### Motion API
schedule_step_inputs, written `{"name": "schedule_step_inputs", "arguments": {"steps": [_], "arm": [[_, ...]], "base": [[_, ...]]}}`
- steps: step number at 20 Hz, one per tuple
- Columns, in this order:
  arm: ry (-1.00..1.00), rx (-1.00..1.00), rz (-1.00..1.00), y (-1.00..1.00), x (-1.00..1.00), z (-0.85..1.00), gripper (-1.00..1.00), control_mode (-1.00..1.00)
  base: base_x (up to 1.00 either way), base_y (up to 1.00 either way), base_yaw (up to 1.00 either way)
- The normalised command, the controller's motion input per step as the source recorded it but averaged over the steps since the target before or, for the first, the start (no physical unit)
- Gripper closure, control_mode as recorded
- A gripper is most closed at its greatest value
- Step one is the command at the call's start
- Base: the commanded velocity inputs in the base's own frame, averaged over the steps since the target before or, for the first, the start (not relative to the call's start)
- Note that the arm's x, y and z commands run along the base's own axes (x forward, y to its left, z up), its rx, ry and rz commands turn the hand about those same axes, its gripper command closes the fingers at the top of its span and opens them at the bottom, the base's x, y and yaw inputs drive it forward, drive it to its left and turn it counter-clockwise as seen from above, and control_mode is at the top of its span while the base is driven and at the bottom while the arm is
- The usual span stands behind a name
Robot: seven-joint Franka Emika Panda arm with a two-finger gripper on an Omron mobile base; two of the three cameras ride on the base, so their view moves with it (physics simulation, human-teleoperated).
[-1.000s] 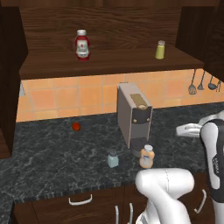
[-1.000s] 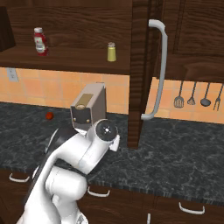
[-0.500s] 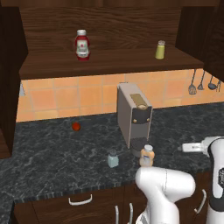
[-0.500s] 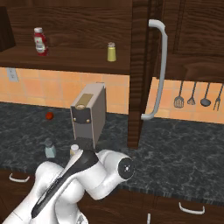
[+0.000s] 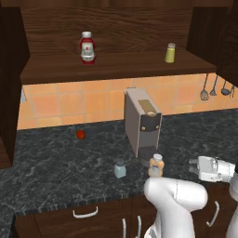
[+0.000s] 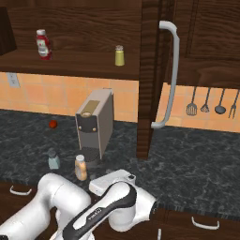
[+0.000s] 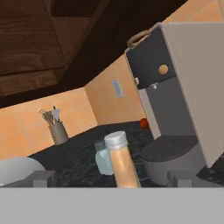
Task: Put the shaker and condiment bottle from the counter next to their counterparts in the cabinet.
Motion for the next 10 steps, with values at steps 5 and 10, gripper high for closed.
{"name": "schedule_step_inputs", "arguments": {"steps": [5, 10], "arm": [[-0.07, 0.04, 0.11, -0.2, 0.0, 0.05, -1.0, -1.0], [-0.02, -0.21, 0.0, 0.01, 0.0, 0.44, -1.0, -1.0]], "base": [[0.0, 0.0, 0.0], [0.0, 0.0, 0.0]]}}
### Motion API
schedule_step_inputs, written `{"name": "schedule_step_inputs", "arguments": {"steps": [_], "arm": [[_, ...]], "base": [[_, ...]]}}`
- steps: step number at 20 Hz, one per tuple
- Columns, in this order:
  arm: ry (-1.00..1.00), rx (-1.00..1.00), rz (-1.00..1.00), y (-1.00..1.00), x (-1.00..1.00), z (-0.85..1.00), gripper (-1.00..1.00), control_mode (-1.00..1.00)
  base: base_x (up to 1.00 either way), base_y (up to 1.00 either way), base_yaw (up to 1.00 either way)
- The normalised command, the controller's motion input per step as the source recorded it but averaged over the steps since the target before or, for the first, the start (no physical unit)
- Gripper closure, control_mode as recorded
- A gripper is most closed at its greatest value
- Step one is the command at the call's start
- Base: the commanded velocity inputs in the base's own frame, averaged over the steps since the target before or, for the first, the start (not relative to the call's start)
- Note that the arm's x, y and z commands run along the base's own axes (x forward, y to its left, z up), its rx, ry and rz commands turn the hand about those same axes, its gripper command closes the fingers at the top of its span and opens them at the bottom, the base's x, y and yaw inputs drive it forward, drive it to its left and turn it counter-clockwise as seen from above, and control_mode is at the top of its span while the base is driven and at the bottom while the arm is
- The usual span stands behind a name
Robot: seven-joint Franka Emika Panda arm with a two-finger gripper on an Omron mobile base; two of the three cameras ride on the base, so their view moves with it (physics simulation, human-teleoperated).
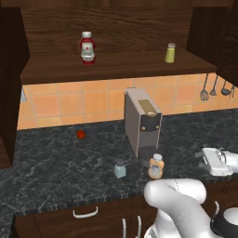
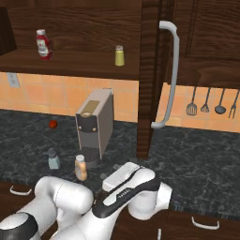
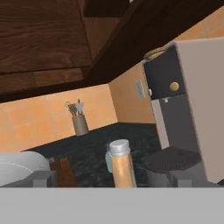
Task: Put the shaker and condiment bottle from the counter next to their counterparts in the cabinet.
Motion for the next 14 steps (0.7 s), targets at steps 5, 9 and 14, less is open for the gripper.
{"name": "schedule_step_inputs", "arguments": {"steps": [5, 9, 14], "arm": [[-0.03, -0.21, 0.05, 0.0, 0.0, 0.08, -1.0, -1.0], [-0.02, 0.06, 0.18, 0.02, 0.3, -0.55, -1.0, -1.0], [0.01, 0.03, 0.25, 0.22, 0.23, -0.25, -1.0, -1.0]], "base": [[0.0, 0.0, 0.0], [0.0, 0.0, 0.0], [0.0, 0.0, 0.0]]}}
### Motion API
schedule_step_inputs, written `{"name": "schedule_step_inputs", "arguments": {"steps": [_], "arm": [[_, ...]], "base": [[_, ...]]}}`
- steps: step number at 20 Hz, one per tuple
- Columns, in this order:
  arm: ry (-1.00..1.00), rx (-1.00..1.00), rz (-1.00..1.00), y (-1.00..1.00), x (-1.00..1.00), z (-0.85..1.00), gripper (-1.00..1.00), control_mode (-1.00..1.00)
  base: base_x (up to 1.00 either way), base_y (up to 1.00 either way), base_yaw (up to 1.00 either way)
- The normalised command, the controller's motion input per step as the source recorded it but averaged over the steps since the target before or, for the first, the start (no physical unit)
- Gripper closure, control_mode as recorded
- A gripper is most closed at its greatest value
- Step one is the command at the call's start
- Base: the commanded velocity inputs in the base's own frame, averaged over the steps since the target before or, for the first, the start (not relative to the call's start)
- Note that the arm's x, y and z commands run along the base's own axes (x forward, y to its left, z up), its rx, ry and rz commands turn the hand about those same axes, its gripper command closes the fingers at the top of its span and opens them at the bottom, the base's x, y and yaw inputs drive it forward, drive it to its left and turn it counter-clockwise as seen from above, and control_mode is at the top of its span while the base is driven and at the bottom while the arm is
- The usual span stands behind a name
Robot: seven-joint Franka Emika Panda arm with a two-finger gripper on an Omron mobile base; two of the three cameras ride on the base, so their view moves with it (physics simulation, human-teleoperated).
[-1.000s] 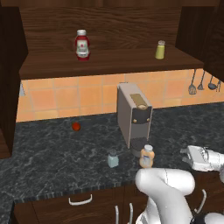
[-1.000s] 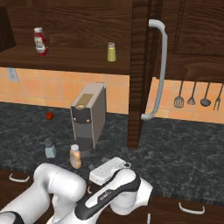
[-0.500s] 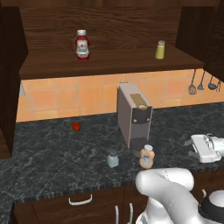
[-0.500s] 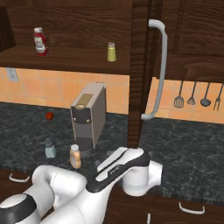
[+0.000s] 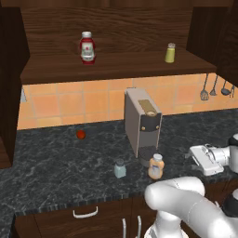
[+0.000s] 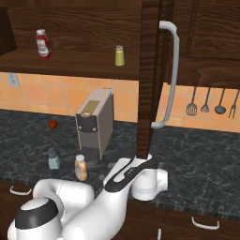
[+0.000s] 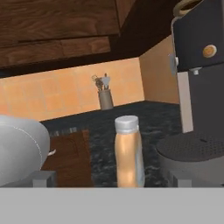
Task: Put the shaker and condiment bottle from the counter next to their counterparts in the cabinet.
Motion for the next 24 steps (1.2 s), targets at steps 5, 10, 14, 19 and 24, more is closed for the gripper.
{"name": "schedule_step_inputs", "arguments": {"steps": [5, 10, 14, 19, 24], "arm": [[-0.02, 0.0, 0.0, 0.01, -0.04, 0.0, -1.0, -1.0], [-0.09, 0.0, -0.11, 0.45, -0.35, 0.0, -1.0, -1.0], [-0.01, -0.07, -0.38, 0.53, -0.05, 0.0, -1.0, -1.0], [0.01, -0.18, -0.38, 0.51, 0.0, -0.03, -1.0, -1.0], [0.06, -0.29, -0.08, 0.09, 0.0, 0.0, -1.0, -1.0]], "base": [[0.0, 0.0, 0.0], [0.0, 0.0, 0.0], [0.0, 0.0, 0.0], [0.0, 0.0, 0.0], [0.0, 0.0, 0.0]]}}
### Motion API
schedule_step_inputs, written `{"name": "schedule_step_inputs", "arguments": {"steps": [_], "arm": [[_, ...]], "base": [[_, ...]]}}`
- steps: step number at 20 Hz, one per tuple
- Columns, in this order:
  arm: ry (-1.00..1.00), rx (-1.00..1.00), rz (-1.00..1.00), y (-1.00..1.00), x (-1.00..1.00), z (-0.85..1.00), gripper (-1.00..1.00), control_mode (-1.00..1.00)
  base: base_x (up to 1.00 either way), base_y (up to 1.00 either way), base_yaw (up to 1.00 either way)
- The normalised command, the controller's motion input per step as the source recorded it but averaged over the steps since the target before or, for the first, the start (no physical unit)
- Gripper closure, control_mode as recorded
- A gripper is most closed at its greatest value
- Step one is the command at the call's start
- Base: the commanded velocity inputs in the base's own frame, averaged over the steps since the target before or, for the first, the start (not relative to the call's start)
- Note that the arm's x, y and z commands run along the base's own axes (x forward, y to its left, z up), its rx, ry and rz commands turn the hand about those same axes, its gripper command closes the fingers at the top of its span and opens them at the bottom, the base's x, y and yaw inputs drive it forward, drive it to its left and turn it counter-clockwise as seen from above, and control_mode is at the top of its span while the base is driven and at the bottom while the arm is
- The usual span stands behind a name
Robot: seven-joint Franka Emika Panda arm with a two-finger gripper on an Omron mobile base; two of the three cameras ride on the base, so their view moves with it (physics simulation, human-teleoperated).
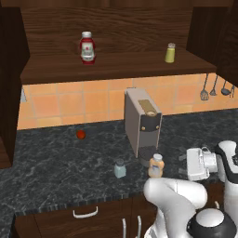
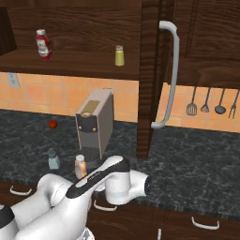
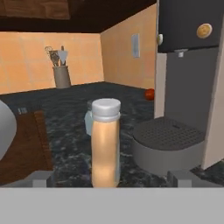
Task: Put the shaker and condiment bottle from the counter next to their counterparts in the cabinet.
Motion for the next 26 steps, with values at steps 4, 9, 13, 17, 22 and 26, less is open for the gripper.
{"name": "schedule_step_inputs", "arguments": {"steps": [4, 9, 13, 17, 22, 26], "arm": [[0.02, -0.07, 0.0, 0.0, 0.0, 0.0, -1.0, -1.0], [0.0, 0.0, -0.01, 0.09, -0.12, -0.02, -1.0, -1.0], [0.0, 0.0, 0.0, 0.14, 0.0, 0.0, -1.0, -1.0], [0.02, 0.0, 0.05, 0.2, 0.41, 0.0, -1.0, -1.0], [0.01, 0.0, 0.05, 0.34, 0.05, -0.03, -1.0, -1.0], [0.06, -0.03, 0.05, 0.41, 0.0, -0.13, -1.0, -1.0]], "base": [[0.0, 0.0, 0.0], [0.0, 0.0, 0.0], [0.0, 0.0, 0.0], [0.0, 0.0, 0.0], [0.0, 0.0, 0.0], [0.0, 0.0, 0.0]]}}
